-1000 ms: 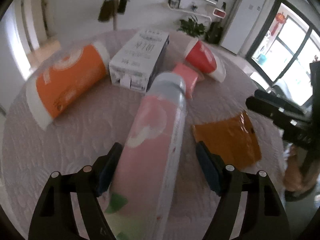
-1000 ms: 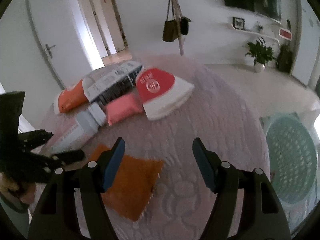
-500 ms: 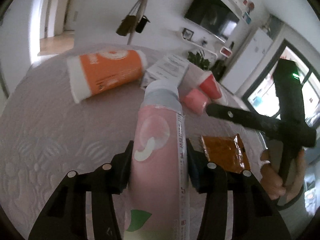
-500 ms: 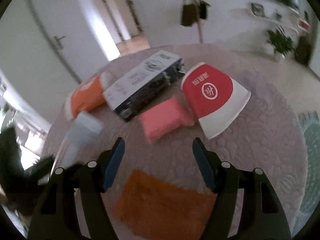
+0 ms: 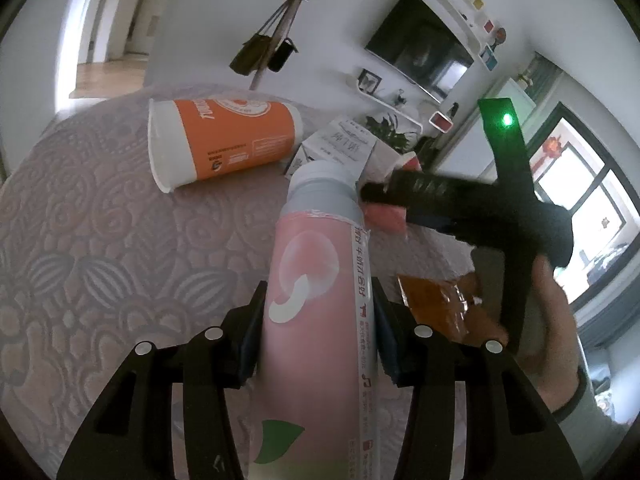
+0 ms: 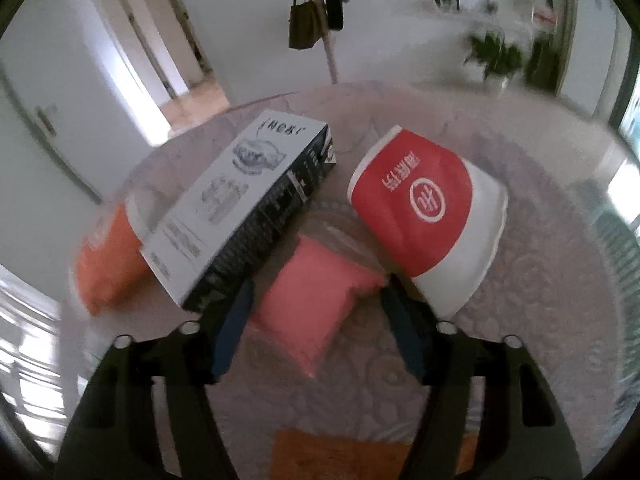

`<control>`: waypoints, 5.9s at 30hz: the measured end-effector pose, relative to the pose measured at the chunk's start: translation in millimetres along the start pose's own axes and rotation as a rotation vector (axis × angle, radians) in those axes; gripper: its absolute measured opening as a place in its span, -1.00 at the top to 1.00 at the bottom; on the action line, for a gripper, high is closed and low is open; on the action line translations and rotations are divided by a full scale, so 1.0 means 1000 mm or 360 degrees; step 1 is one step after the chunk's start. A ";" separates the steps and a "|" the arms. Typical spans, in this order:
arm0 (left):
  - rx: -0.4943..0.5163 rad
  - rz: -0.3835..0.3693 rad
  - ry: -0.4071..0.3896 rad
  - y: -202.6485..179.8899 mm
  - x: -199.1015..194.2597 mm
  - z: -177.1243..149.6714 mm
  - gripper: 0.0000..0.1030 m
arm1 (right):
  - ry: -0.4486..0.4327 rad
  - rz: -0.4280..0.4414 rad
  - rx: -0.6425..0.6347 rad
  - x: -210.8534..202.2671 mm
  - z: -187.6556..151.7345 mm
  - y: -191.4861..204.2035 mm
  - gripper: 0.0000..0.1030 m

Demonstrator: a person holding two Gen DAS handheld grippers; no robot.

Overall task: Collect trash
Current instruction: 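Grasp the pink spray bottle with the left tool while the right tool grasps the pink bag, then carry the spray bottle and pink bag to the teal basket and release both, then move both open tools back over the table, then grasp the orange cup with the left tool while the right tool grasps the orange wrapper, then carry the orange cup and orange wrapper to the basket and release both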

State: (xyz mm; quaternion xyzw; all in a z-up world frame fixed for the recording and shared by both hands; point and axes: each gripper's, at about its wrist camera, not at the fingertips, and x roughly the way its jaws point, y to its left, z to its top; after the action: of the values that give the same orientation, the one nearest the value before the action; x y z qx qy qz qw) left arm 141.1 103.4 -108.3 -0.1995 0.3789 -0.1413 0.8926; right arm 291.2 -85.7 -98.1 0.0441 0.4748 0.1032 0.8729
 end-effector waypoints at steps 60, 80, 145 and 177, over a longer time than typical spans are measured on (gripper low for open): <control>0.0494 -0.0424 0.0346 -0.333 0.262 0.015 -0.33 | -0.0295 -0.0459 0.0659 -0.090 -0.102 -0.394 0.11; 0.0521 -0.0490 0.0074 -0.294 0.138 0.035 -0.48 | -0.0469 -0.0326 0.0548 -0.142 -0.094 -0.332 -0.31; 0.0008 0.0051 -0.0385 0.004 -0.005 0.072 0.98 | -0.0242 0.0100 -0.0436 -0.087 -0.117 -0.055 0.98; 0.0618 -0.0320 -0.0360 -0.237 0.033 0.057 0.98 | -0.0784 -0.0019 0.0052 -0.206 -0.074 -0.217 0.99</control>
State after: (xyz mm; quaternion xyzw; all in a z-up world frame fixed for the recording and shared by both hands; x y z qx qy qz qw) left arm 181.2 -104.2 17.6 -0.0754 0.2205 -0.2763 0.9324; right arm 150.9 -344.5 -7.6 0.0793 0.2493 0.0764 0.9621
